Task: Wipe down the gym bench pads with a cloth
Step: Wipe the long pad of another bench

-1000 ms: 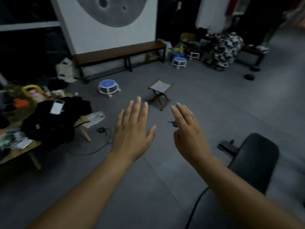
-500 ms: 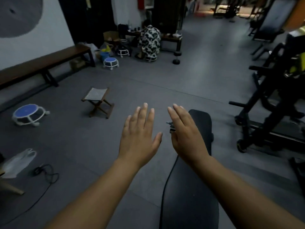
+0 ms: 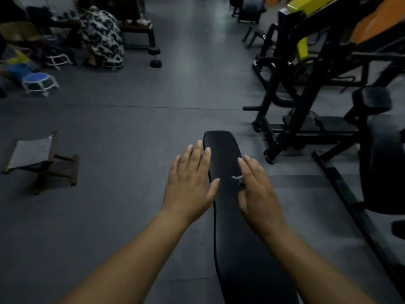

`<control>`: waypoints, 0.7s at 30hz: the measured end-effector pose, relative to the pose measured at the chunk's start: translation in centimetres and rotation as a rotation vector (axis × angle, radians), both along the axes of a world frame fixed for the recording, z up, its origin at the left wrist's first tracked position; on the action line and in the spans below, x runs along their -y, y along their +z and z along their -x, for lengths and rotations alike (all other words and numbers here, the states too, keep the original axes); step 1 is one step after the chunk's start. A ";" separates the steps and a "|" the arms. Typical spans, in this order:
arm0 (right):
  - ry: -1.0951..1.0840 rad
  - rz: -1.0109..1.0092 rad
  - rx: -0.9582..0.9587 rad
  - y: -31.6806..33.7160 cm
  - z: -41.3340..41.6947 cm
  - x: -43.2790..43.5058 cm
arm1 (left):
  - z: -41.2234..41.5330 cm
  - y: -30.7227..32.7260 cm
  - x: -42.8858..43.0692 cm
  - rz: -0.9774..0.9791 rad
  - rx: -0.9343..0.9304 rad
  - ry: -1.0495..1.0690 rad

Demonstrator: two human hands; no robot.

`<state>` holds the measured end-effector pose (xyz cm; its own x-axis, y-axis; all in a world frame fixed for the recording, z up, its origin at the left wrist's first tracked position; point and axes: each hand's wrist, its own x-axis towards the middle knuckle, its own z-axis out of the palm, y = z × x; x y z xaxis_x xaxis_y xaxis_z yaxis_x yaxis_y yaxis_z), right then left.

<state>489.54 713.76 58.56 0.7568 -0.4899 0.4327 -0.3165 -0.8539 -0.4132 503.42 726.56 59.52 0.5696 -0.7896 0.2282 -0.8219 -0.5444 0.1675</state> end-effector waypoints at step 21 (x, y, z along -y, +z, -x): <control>-0.394 -0.195 -0.012 -4.7 -13.1 5.7 | -18.7 -3.7 10.8 -0.127 -0.057 -0.326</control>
<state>502.67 708.03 53.88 0.4999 -0.8140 0.2957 -0.6084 -0.5731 -0.5491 522.14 715.77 55.80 0.2917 -0.9521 0.0917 -0.9473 -0.2743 0.1657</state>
